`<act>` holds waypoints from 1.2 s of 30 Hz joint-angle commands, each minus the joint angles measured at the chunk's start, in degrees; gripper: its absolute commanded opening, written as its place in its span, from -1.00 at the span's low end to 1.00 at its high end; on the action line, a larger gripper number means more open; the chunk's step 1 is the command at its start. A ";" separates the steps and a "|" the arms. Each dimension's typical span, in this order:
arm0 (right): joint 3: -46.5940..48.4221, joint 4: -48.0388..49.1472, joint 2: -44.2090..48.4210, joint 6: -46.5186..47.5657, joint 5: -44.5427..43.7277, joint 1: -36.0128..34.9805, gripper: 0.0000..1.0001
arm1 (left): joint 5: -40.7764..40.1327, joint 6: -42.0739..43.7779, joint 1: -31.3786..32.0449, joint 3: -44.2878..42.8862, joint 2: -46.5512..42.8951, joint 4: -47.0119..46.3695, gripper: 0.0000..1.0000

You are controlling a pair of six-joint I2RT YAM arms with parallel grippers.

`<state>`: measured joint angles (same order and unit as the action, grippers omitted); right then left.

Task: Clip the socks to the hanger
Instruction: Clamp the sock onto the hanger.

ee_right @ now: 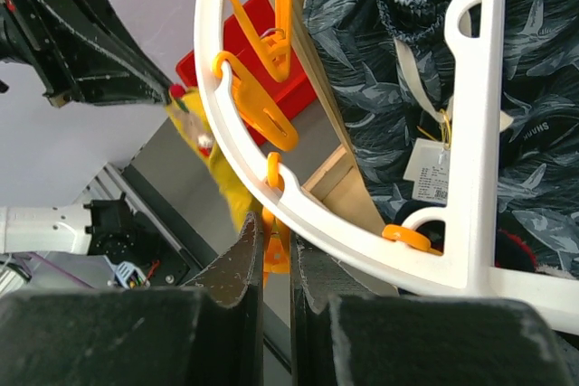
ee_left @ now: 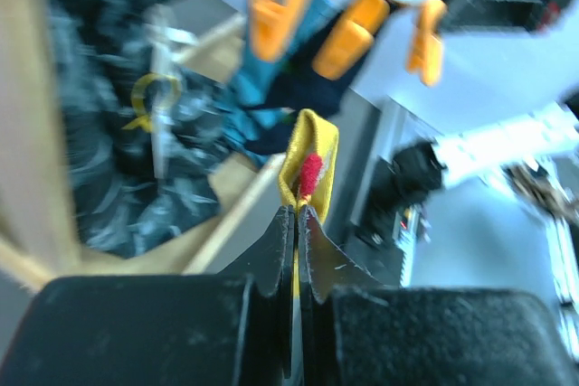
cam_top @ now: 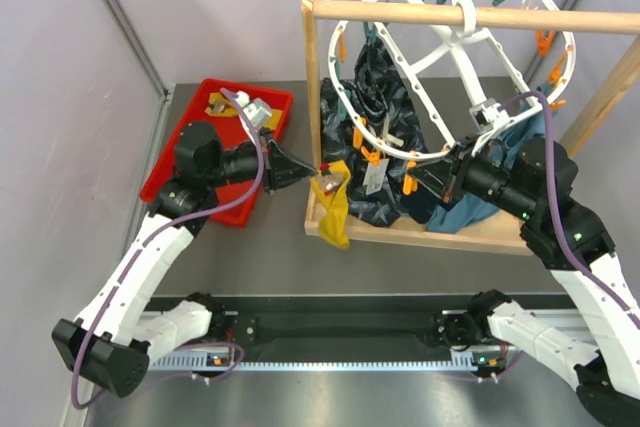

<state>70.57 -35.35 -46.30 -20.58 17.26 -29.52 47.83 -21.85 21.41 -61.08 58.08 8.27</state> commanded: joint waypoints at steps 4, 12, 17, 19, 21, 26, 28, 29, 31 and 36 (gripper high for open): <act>2.12 3.80 -1.16 0.98 4.53 -0.19 -1.00 | 11.13 1.90 4.25 -2.64 0.97 -1.23 -1.00; 2.82 3.80 -1.16 0.80 4.98 -0.19 -1.00 | 7.46 2.15 17.07 -5.45 6.07 -4.49 -1.00; 2.21 5.29 -0.54 0.54 7.52 -0.28 -1.00 | 6.48 3.56 20.86 -7.38 9.50 -5.63 -1.00; 2.12 5.38 -0.45 0.45 8.49 -0.28 -1.00 | 5.96 4.09 22.53 -8.87 11.08 -5.90 -1.00; 2.12 5.47 -0.37 0.36 8.85 -0.28 -1.00 | 5.26 4.44 23.58 -9.84 12.49 -5.90 -1.00; 1.68 5.91 0.25 0.19 9.72 -0.19 -1.00 | 4.55 4.44 24.12 -12.04 14.77 -6.60 -1.00; 1.59 6.26 0.51 0.27 10.42 -0.19 -1.00 | 4.72 4.44 24.47 -12.66 15.21 -6.95 -1.00; 1.51 6.35 0.69 0.28 10.69 -0.28 -1.00 | 4.81 4.53 24.47 -12.83 15.39 -6.95 -1.00; 1.16 6.61 0.69 0.01 11.31 -0.19 -1.00 | 4.55 4.79 24.56 -13.19 15.74 -7.04 -1.00; 0.28 7.05 0.86 -0.25 11.84 -0.28 -1.00 | 4.20 4.71 24.65 -13.71 16.01 -7.30 -1.00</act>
<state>70.91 -32.27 -45.43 -20.69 25.80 -29.50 52.16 -18.20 45.69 -72.18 73.80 4.89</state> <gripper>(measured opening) 0.057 0.021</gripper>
